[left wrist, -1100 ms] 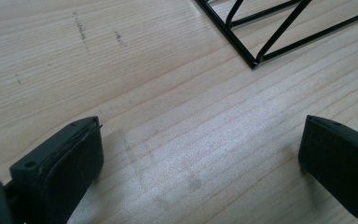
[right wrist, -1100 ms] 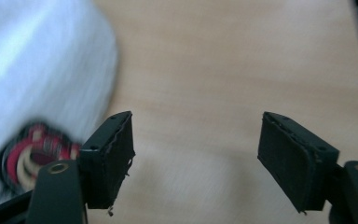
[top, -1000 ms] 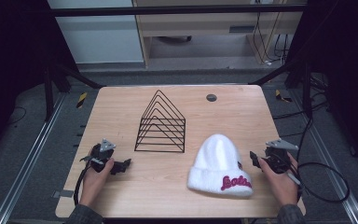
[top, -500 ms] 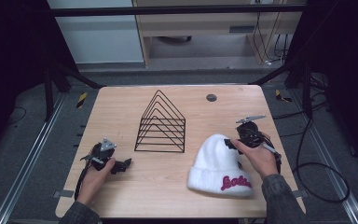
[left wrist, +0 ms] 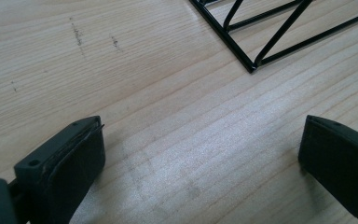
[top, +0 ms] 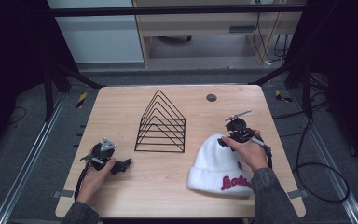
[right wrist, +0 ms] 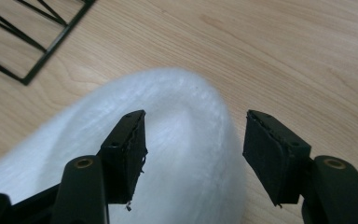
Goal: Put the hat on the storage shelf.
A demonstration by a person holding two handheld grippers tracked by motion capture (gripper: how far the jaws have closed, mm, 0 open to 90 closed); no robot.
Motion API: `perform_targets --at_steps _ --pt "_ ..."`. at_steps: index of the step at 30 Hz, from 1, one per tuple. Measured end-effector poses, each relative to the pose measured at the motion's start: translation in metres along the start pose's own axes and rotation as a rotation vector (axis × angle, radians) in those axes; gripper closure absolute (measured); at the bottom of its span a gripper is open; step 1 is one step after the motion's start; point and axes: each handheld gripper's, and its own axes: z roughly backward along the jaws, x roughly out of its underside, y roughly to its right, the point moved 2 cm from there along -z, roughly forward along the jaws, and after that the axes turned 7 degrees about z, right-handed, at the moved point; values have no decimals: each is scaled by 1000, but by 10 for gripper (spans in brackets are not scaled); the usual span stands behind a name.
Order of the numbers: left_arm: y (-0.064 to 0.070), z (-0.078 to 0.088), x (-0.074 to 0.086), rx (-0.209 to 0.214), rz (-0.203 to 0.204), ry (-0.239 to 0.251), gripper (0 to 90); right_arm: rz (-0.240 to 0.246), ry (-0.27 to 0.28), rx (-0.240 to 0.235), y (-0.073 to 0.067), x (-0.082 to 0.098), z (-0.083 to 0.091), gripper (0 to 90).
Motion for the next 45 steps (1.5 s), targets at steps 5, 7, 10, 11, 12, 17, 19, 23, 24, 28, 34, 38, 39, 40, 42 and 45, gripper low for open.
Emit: perform_targets --at_steps 5,7,10,11,12,17,19,23,24,28,34,38,39,40,42,45 --pt "0 0 0 0 0 0 0 -16 -32 20 4 5 -19 417" --pt "0 0 0 0 0 0 0 -25 -44 17 4 9 -23 428" --pt "0 0 0 0 0 0 0 -29 -54 9 3 13 -27 453" --pt "0 0 0 0 0 0 0 -29 -54 7 3 14 -27 464" --pt "0 0 0 0 0 0 0 -29 -53 5 3 14 -28 474" --pt "0 0 0 0 0 0 0 -32 -61 -7 4 17 -32 557" --pt "0 0 0 0 0 0 0 -40 -62 -22 4 17 -32 627" --pt "1 0 0 -5 4 -1 0 -33 -49 -54 3 18 -31 756" --pt "1 0 0 -7 6 0 0 -28 -50 -56 3 19 -30 766" --pt "3 0 0 -21 16 -2 0 -7 -27 -44 -1 20 -22 792" --pt "7 5 1 -31 13 9 56 6 65 -36 -12 18 6 804" --pt "12 16 -2 0 13 61 80 24 125 -39 -21 15 24 808" --pt "13 19 -3 8 23 80 80 35 156 -39 -25 14 32 810" --pt "14 22 -4 20 29 98 80 35 156 -39 -25 14 32 810" --pt "16 30 -6 43 46 128 80 43 200 -48 -31 12 44 810" --pt "19 39 -9 83 68 185 79 47 279 -70 -40 11 65 811"
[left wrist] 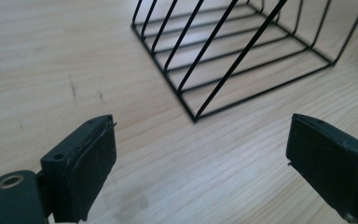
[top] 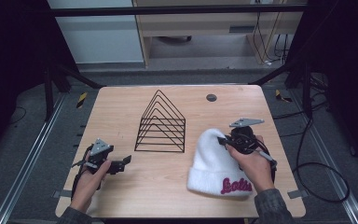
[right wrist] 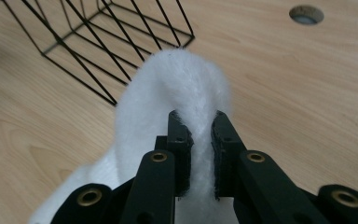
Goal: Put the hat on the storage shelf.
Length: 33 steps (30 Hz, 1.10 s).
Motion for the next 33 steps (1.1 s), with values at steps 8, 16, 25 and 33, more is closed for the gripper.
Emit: perform_targets --at_steps 8,16,25,33 --pt "10 -4 -5 34 1 70 82 19 100 -9 -6 -4 28 815" --pt "5 -5 -8 7 -6 66 81 88 168 6 -18 -40 53 818" --pt "16 0 -31 -1 -66 58 76 126 220 39 -21 -79 69 820" --pt "23 14 -65 3 -118 79 74 147 265 26 -24 -110 76 821"
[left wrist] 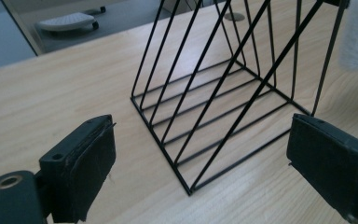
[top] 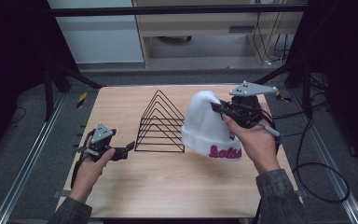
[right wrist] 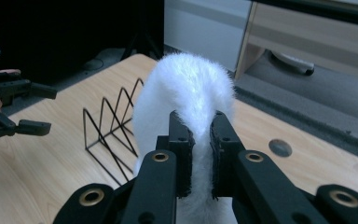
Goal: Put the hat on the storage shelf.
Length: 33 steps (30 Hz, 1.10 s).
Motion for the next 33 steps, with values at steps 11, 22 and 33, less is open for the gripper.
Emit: perform_targets --at_steps 11,22,33 --pt "17 8 -45 58 -81 29 71 22 64 25 10 -40 4 820" --pt "31 10 -91 106 -133 68 87 40 138 15 14 -82 4 820" --pt "36 1 -120 187 -77 68 161 62 200 -22 -2 -113 -10 818"
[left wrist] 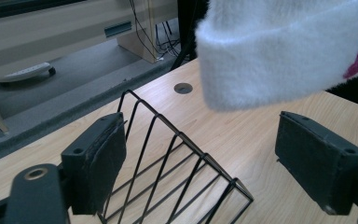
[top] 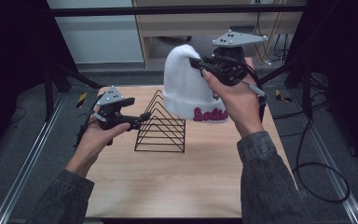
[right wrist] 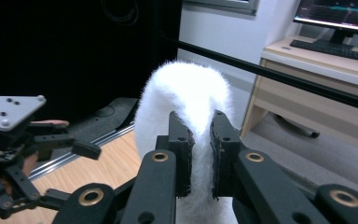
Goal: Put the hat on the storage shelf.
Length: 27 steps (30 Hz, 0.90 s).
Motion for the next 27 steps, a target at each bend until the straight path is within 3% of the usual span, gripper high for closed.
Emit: perform_targets --at_steps 7,20,23,25,27 --pt "-2 -4 -9 42 3 7 227 15 5 -46 -11 -16 -20 817" --pt "-18 -18 -9 43 27 -46 231 22 -2 -118 -28 -28 -44 817" --pt "-21 -21 -9 73 41 -56 370 14 -5 -135 -28 -30 -47 817" --pt "-22 -21 -9 73 40 -56 547 12 -10 -150 -28 -31 -51 817" --pt "-22 -22 -9 79 37 -67 670 12 -19 -156 -28 -32 -52 816"
